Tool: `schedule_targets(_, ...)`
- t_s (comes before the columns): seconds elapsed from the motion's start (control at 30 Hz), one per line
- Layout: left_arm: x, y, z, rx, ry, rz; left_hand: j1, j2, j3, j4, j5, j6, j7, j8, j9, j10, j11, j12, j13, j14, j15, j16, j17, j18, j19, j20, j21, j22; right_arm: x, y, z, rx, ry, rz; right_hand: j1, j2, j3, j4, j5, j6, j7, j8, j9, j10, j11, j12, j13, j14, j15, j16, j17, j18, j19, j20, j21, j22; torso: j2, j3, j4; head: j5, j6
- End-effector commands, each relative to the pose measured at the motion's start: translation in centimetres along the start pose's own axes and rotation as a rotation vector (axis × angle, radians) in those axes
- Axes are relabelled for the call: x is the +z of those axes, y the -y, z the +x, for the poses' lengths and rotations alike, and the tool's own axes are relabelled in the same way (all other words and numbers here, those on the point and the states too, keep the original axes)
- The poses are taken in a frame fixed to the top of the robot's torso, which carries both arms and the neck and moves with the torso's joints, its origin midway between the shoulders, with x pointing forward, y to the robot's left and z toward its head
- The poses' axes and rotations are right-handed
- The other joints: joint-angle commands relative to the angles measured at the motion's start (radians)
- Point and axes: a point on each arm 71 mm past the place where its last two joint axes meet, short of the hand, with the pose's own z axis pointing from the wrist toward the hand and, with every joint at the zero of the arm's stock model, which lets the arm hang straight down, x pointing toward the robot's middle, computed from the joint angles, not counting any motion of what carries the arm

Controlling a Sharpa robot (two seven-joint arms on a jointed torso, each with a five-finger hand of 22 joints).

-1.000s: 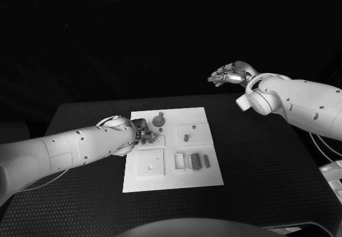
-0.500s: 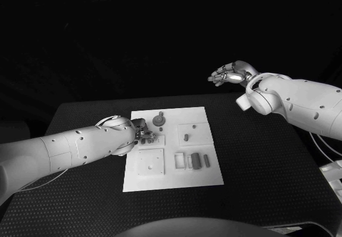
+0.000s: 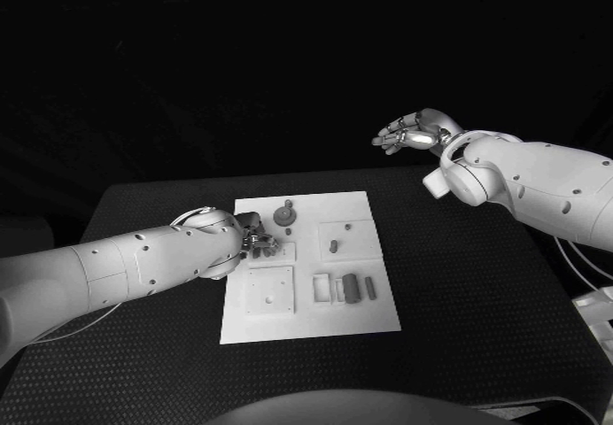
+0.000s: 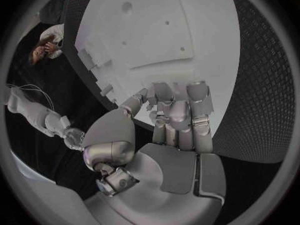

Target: Assemble the parts on the task board

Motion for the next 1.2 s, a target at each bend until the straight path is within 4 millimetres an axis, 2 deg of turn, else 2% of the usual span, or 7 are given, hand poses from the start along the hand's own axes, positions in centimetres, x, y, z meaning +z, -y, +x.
schedule_targets(0.03,-0.01,0.06,0.25,-0.017,-0.022,0.0,0.004,0.022,0.002,0.002,0.009,-0.001,0.003,-0.004,-0.001,-0.003,0.002,0.007,-0.001,-0.002,-0.006,0.004,-0.001,0.018,0.003,-0.022,-0.006,0.018,0.0,-0.06,0.13,0.002,-0.015,-0.007,0.008,0.001,-0.003,0.001,0.0,-0.006,0.056,0.007,-0.001,-0.002,0.002,0.004,-0.001,-0.006,0.0,-0.005,0.001,-0.019,-0.006,-0.002,-0.004,0.001,0.0,-0.0002,-0.0001,0.0,0.0)
schedule_targets(0.1,-0.01,0.04,0.27,-0.021,-0.024,0.0,0.011,0.035,0.006,-0.001,0.012,-0.001,0.002,-0.003,-0.001,-0.002,0.002,0.007,-0.002,-0.002,-0.006,0.004,-0.001,0.019,0.003,-0.022,-0.006,0.018,0.01,-0.05,0.13,0.002,-0.015,-0.007,0.008,0.001,-0.003,0.001,0.0,-0.006,0.056,0.007,-0.001,-0.002,0.002,0.004,-0.001,-0.006,0.0,-0.005,0.001,-0.019,-0.006,-0.002,-0.004,0.001,0.0,0.0,0.0,0.0,0.0)
schedule_targets(0.13,0.0,0.01,0.29,-0.03,-0.029,-0.002,0.025,0.062,0.015,-0.011,0.016,0.001,0.002,-0.002,-0.001,-0.002,0.002,0.008,-0.002,-0.002,-0.006,0.005,-0.001,0.018,0.002,-0.021,-0.006,0.019,0.0,-0.05,0.12,0.002,-0.015,-0.007,0.008,0.001,-0.003,0.001,0.0,-0.006,0.056,0.007,-0.001,-0.002,0.002,0.004,-0.001,-0.006,0.0,-0.005,0.001,-0.019,-0.006,-0.002,-0.004,0.001,0.0,0.0001,0.0,0.0,0.0)
schedule_targets(0.3,-0.02,0.03,0.39,-0.042,-0.04,-0.001,0.049,0.09,0.039,-0.026,0.022,0.008,0.0,0.003,0.001,-0.003,0.001,0.009,-0.003,-0.003,-0.007,0.006,-0.002,0.017,0.001,-0.02,-0.005,0.02,0.01,-0.04,0.12,0.002,-0.015,-0.007,0.009,0.001,-0.003,0.001,0.0,-0.006,0.056,0.007,-0.001,-0.002,0.002,0.005,-0.002,-0.006,0.0,-0.005,0.002,-0.019,-0.007,-0.002,-0.004,0.002,0.0,-0.0002,-0.0001,-0.001,-0.001)
schedule_targets(0.6,-0.06,0.1,0.46,-0.043,-0.046,0.004,0.059,0.096,0.054,-0.041,0.047,0.009,0.001,0.005,0.001,-0.002,0.001,0.01,-0.004,-0.003,-0.006,0.007,-0.003,0.015,0.002,-0.019,-0.004,0.02,-0.01,0.0,0.08,0.002,-0.016,-0.006,0.009,0.001,-0.003,0.001,0.0,-0.006,0.056,0.007,-0.002,-0.002,0.002,0.005,-0.002,-0.007,0.0,-0.006,0.002,-0.019,-0.007,-0.002,-0.005,0.002,0.0,0.0,-0.0001,-0.001,-0.001)
schedule_targets(1.2,-0.04,-0.14,0.47,-0.039,-0.055,-0.008,0.057,0.095,0.054,-0.041,0.049,0.01,0.001,0.006,0.0,-0.002,0.002,0.01,-0.005,-0.002,-0.006,0.007,-0.003,0.015,0.002,-0.018,-0.003,0.02,-0.04,0.05,0.02,0.002,-0.015,-0.005,0.01,0.0,-0.004,0.001,0.0,-0.007,0.056,0.008,-0.003,-0.002,0.002,0.006,-0.004,-0.007,0.001,-0.008,0.004,-0.019,-0.008,-0.002,-0.007,0.004,0.0,0.0,0.0001,-0.001,-0.002)
